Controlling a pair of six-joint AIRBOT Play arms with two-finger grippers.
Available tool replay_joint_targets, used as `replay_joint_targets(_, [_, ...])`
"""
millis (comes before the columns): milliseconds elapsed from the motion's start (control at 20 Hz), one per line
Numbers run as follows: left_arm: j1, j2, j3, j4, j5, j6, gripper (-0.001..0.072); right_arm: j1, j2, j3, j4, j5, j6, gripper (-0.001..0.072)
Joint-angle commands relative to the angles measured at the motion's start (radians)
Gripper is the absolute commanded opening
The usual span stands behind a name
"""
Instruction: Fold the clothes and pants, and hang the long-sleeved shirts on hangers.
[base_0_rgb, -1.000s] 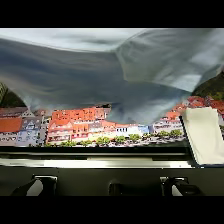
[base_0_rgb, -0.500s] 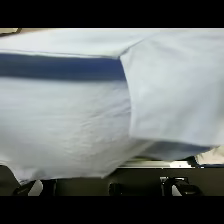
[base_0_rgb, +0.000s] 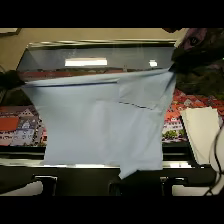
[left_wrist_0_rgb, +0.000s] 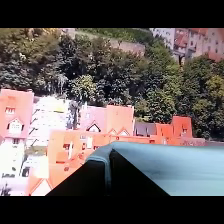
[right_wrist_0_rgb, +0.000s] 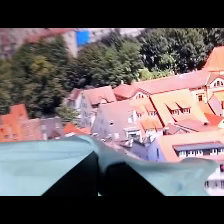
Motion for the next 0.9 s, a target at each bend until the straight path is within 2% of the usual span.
replay_joint_targets(0, [-0.063, -0.278, 0.032, 0.001, 0.185, 0.014, 0.0014, 0.000, -0.267, -0.001, 0.023, -0.154, -0.068, 0.0028])
replay_joint_targets(200, [-0.070, -0.470, 0.253, 0.001, 0.216, 0.013, 0.0014, 0.000, -0.354, 0.000, 0.012, -0.364, -0.097, 0.0027])
replay_joint_targets(450, [-0.068, -0.488, 0.338, 0.001, 0.238, 0.011, 0.0014, -0.003, -0.314, 0.003, -0.029, -0.474, -0.097, 0.0027])
replay_joint_targets(550, [-0.069, -0.491, 0.338, 0.001, 0.184, 0.001, 0.0014, -0.003, -0.299, 0.003, -0.056, -0.452, -0.096, 0.0027])
replay_joint_targets(850, [-0.073, -0.502, 0.295, 0.017, -0.041, -0.055, 0.0014, -0.002, -0.298, 0.000, -0.173, -0.193, -0.096, 0.0028])
